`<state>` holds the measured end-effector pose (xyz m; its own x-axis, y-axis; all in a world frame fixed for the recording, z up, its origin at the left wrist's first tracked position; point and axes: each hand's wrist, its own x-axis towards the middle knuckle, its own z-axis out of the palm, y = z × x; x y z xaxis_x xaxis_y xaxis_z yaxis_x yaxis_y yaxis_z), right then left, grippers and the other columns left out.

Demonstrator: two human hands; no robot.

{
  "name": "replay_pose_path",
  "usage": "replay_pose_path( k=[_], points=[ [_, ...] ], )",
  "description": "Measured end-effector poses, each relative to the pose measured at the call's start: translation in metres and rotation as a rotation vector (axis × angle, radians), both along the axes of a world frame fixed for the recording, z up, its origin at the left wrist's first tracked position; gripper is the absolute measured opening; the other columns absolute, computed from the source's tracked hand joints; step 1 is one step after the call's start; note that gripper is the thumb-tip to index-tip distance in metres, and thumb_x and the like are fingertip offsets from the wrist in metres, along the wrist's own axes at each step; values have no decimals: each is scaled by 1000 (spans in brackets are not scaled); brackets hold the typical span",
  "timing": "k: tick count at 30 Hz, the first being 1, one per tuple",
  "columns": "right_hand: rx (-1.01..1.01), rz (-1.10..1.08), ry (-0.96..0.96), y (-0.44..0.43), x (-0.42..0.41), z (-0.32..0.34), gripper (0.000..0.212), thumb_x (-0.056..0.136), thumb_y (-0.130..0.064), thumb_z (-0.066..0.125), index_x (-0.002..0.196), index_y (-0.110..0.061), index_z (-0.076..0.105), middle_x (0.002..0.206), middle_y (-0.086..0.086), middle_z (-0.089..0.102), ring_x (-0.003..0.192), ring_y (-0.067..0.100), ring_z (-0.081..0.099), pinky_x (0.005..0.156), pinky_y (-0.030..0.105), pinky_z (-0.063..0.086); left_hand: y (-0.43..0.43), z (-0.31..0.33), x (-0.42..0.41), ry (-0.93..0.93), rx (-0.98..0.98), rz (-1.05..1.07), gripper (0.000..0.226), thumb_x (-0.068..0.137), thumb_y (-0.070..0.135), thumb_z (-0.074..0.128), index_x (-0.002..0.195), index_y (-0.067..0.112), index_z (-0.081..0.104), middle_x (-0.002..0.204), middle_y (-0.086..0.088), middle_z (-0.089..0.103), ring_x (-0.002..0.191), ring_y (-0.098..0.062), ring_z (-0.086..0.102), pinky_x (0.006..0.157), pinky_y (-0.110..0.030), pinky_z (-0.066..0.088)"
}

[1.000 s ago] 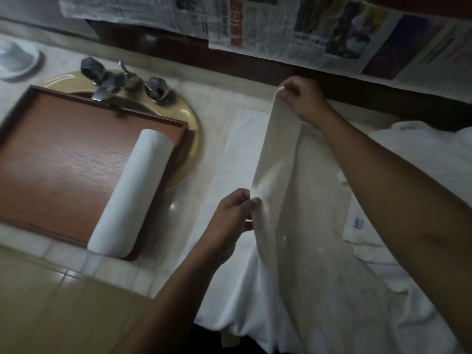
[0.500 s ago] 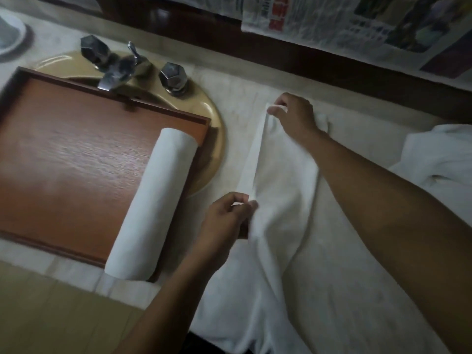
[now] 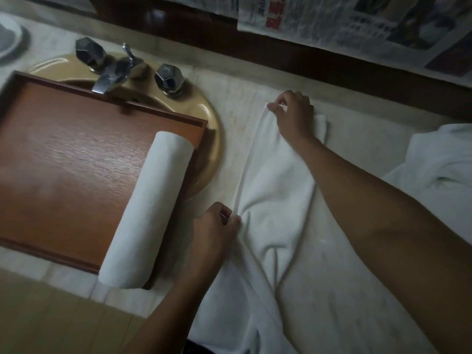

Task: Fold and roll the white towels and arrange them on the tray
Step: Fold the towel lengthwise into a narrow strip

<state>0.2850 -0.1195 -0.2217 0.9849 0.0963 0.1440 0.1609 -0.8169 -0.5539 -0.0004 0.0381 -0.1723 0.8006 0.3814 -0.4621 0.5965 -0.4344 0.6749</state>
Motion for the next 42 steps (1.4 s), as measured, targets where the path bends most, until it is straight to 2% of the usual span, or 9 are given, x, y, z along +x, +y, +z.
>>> replay_pose_path(
  k=[5, 9, 13, 17, 19, 25, 30, 38, 42],
  points=[
    [-211, -124, 11, -31, -10, 18, 27, 100, -41, 56, 118, -22, 60, 129, 8, 57, 126, 32, 47, 100, 47, 36, -1, 3, 1, 7, 48, -6, 12, 87, 29, 74, 81, 23, 65, 70, 8, 65, 65, 0, 59, 52, -9, 40],
    [-327, -177, 94, -70, -18, 27, 20, 98, -39, 61, 107, -21, 61, 129, 11, 55, 126, 35, 44, 102, 48, 34, -4, 3, 1, 0, 60, -3, 13, 87, 31, 74, 80, 25, 64, 71, 8, 65, 66, 0, 60, 51, -10, 38],
    [-242, -193, 3, -75, -26, 23, 20, 99, -36, 63, 108, -19, 60, 128, 10, 55, 123, 34, 47, 97, 46, 34, -6, 4, 1, 5, 70, 14, 14, 87, 31, 74, 80, 24, 64, 71, 8, 66, 66, 0, 61, 52, -9, 37],
    [-227, 37, -183, -49, -48, 18, 39, 97, -46, 60, 131, -27, 61, 141, 5, 52, 131, 30, 46, 105, 45, 34, -8, 5, 1, 6, 69, 11, 12, 86, 31, 74, 81, 24, 65, 72, 8, 67, 68, -1, 62, 56, -17, 43],
    [-327, 210, -127, -32, -63, 6, 47, 101, -51, 50, 143, -31, 55, 155, 4, 45, 145, 30, 37, 117, 52, 26, -8, 6, 1, 5, 69, -4, 12, 86, 30, 73, 80, 24, 65, 71, 7, 67, 65, -1, 62, 53, -16, 43],
    [-387, 244, 17, -28, -67, -11, 50, 107, -49, 29, 155, -37, 36, 167, -3, 27, 156, 25, 18, 123, 59, 15, -5, 7, 3, 132, -536, 208, 18, 87, 21, 76, 76, 23, 62, 66, -1, 67, 55, -15, 57, 52, -27, 41],
    [-398, 245, 11, -28, -67, -12, 50, 106, -49, 30, 155, -39, 36, 167, -4, 29, 156, 24, 19, 122, 58, 17, -5, 5, -6, 77, -19, 93, 18, 82, 34, 74, 79, 21, 62, 72, 4, 69, 66, -11, 65, 58, -30, 48],
    [-327, 264, 7, -18, -91, 2, 51, 106, -38, 42, 156, -32, 39, 169, 3, 24, 158, 27, 12, 125, 60, 7, -3, 3, -6, 32, -1, 78, 21, 81, 35, 77, 79, 20, 63, 75, 5, 68, 71, -11, 64, 59, -30, 49],
    [-406, 333, 35, -17, -119, -8, 56, 107, -49, 29, 161, -34, 25, 172, -1, 14, 158, 22, 7, 125, 59, 6, -1, 0, -1, 111, -129, 86, 23, 79, 35, 80, 78, 19, 63, 77, 3, 70, 71, -16, 66, 62, -33, 51]
  ],
)
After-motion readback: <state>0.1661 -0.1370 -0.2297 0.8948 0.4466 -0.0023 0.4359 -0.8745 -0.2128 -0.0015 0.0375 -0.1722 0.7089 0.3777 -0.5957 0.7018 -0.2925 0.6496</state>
